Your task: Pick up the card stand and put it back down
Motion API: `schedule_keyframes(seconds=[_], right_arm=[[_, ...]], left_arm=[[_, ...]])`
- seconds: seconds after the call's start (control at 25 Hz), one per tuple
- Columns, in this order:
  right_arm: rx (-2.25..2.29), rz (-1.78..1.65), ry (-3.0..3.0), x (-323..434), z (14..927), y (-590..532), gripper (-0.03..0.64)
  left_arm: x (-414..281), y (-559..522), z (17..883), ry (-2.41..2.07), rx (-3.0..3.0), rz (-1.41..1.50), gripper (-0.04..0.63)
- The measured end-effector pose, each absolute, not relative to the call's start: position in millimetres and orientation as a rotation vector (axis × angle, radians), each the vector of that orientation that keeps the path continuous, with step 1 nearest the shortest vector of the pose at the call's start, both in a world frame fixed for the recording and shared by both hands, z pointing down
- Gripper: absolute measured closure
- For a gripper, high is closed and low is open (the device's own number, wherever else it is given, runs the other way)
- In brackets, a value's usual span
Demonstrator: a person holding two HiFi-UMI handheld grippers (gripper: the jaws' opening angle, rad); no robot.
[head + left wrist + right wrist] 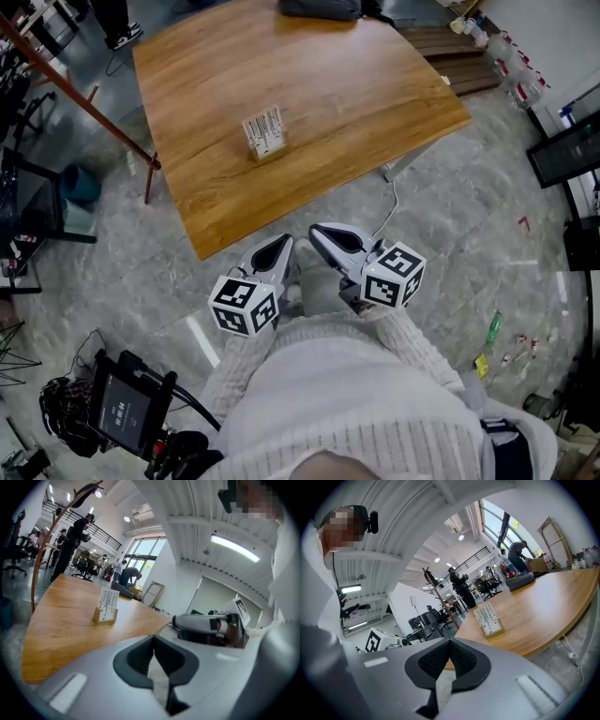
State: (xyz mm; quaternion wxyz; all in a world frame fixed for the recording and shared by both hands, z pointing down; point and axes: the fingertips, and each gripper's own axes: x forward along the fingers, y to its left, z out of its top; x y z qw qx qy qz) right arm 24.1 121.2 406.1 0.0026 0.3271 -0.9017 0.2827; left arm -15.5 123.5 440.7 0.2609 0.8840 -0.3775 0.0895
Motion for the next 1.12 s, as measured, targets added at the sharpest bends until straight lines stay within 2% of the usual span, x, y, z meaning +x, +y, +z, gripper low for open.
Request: schedule_keyframes(seconds=[0.6, 1.12], right_arm=[[0.755, 0.782, -2.832, -2, 408, -29, 0.617], [0.567, 0.766, -2.815, -8, 426, -75, 0.617]], left_arm=[[-17, -20, 444, -1.104, 2.368, 0.265, 0.588], [-24, -64, 459, -1.187, 2.271, 0.271, 0.588]])
